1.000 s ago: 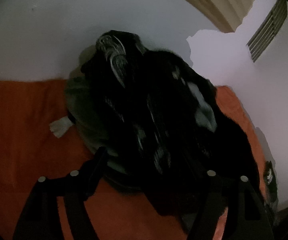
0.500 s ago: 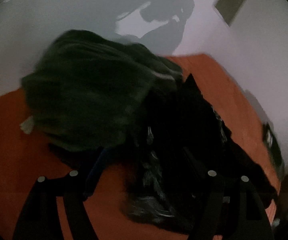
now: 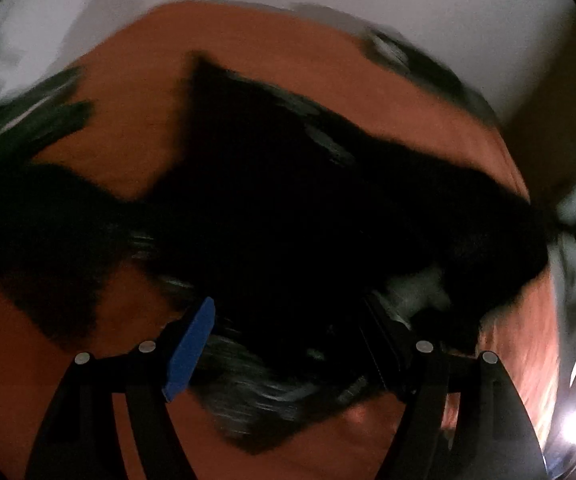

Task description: Fold clothes

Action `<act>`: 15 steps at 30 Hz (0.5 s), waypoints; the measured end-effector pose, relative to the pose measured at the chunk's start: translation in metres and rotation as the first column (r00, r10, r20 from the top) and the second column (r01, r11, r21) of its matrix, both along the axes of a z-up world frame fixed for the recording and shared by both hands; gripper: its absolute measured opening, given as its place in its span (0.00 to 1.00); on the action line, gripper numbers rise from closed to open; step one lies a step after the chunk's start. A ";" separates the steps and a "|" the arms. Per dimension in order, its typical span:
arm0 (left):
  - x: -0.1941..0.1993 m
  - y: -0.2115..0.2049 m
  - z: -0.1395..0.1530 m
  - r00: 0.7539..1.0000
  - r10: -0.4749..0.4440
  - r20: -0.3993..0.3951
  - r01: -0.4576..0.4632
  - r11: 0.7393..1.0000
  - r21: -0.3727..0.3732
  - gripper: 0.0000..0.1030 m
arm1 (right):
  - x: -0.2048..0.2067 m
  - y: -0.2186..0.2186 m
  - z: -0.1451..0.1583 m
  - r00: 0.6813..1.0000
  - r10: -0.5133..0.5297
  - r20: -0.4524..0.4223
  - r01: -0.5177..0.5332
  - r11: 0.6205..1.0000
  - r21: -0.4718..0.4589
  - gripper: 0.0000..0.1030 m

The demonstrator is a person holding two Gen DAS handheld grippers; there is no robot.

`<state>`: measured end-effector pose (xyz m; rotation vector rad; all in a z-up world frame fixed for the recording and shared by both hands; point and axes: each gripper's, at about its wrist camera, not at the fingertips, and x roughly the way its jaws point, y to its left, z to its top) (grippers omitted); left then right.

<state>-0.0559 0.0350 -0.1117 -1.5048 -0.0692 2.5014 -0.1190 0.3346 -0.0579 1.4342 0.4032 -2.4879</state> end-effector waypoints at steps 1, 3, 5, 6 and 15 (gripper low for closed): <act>0.005 0.017 -0.006 0.999 -0.040 -0.005 0.040 0.999 -0.036 0.73 | 0.003 0.004 -0.008 1.000 -0.010 -0.008 0.010 0.999 -0.038 0.00; 0.009 0.039 -0.011 0.996 -0.088 -0.033 0.084 0.990 -0.117 0.73 | 0.011 0.011 -0.024 0.999 -0.033 -0.021 0.030 0.994 -0.108 0.00; 0.004 0.050 -0.012 0.991 -0.123 -0.054 0.114 0.982 -0.152 0.73 | 0.019 0.016 -0.034 0.994 -0.106 -0.019 0.102 0.981 -0.163 0.02; 0.001 0.055 -0.012 0.988 -0.140 -0.063 0.128 0.978 -0.163 0.73 | 0.022 0.019 -0.039 0.988 -0.151 -0.014 0.146 0.971 -0.190 0.03; -0.039 0.071 -0.031 0.981 -0.195 -0.009 0.190 0.965 -0.179 0.73 | 0.055 0.048 -0.042 0.916 -0.378 0.134 0.401 0.849 -0.344 0.45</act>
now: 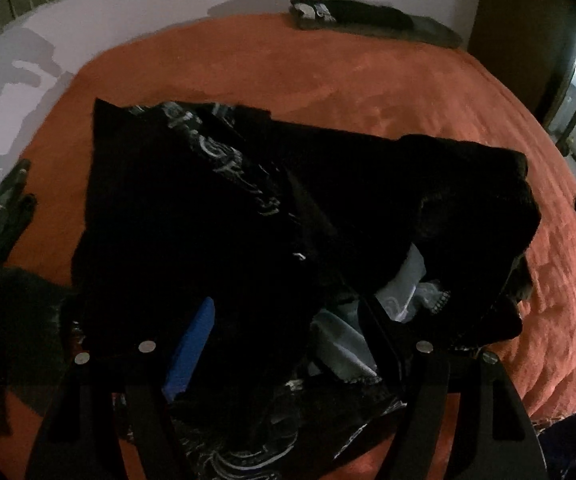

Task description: Fold clothes

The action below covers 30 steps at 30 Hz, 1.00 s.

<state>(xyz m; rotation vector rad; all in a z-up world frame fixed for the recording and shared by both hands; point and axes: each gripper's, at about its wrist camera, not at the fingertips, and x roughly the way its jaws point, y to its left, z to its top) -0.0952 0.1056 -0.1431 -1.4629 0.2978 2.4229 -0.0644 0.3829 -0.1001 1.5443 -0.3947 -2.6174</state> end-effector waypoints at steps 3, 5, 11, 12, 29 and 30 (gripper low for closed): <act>-0.007 0.009 -0.016 0.996 -0.010 0.085 0.011 1.000 -0.016 0.73 | 0.004 -0.016 -0.014 0.996 0.023 0.086 -0.015 0.996 -0.093 0.45; -0.010 0.013 -0.019 0.996 0.000 0.084 0.004 0.999 -0.037 0.73 | -0.005 -0.031 -0.032 0.986 0.036 0.160 -0.008 0.985 -0.173 0.45; -0.028 0.026 -0.012 0.993 0.048 0.106 -0.045 0.998 -0.033 0.10 | -0.041 -0.054 -0.065 0.970 -0.007 0.244 0.068 0.968 -0.241 0.33; -0.028 0.026 -0.008 0.993 0.063 0.100 -0.061 0.998 -0.025 0.09 | -0.048 -0.056 -0.071 0.966 -0.021 0.257 0.086 0.966 -0.245 0.30; -0.201 -0.010 0.244 0.970 0.245 -0.002 -0.236 0.938 0.255 0.04 | -0.199 0.010 0.201 0.937 -0.193 -0.292 0.233 0.967 0.108 0.02; -0.213 -0.013 0.273 0.964 0.262 -0.044 -0.240 0.931 0.276 0.04 | -0.205 0.008 0.230 0.917 -0.174 -0.358 0.234 0.963 0.130 0.02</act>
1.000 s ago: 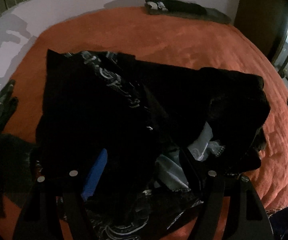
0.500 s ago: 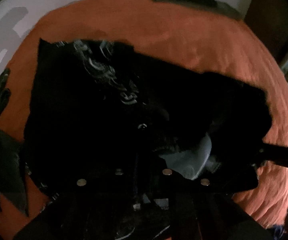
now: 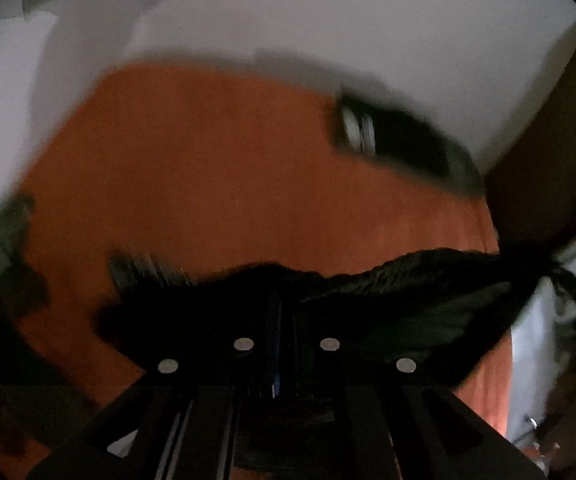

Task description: Fold clothes

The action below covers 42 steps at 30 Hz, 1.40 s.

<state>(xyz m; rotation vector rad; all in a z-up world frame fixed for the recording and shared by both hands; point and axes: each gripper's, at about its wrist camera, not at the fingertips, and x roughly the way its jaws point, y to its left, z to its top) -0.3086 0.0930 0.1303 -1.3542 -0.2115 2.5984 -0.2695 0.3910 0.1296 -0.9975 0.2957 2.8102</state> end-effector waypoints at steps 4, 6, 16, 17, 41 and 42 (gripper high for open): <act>0.001 -0.016 0.120 0.971 0.059 -0.232 -0.027 0.990 0.138 0.04 | 0.018 -0.012 0.102 0.970 0.042 -0.240 -0.021 0.996 0.092 0.02; 0.030 -0.021 0.167 0.933 0.066 -0.354 0.002 0.982 0.188 0.05 | 0.047 -0.018 0.133 0.938 0.065 -0.342 -0.023 0.992 0.125 0.02; 0.183 -0.021 0.080 0.883 -0.039 -0.467 0.093 0.991 0.094 0.05 | 0.185 -0.019 0.038 0.959 0.119 -0.257 -0.082 0.985 0.150 0.03; 0.193 -0.022 0.047 0.904 -0.048 -0.425 0.097 0.991 0.096 0.05 | 0.193 -0.020 0.006 0.972 0.117 -0.205 -0.088 0.985 0.147 0.03; 0.318 0.006 -0.276 0.993 -0.016 -0.114 -0.017 0.958 -0.287 0.61 | 0.295 -0.027 -0.308 0.958 0.118 0.263 -0.126 0.992 0.013 0.65; 0.309 0.010 -0.283 0.994 0.000 -0.110 -0.033 0.953 -0.301 0.63 | 0.291 -0.031 -0.308 0.958 0.128 0.255 -0.135 0.991 0.008 0.66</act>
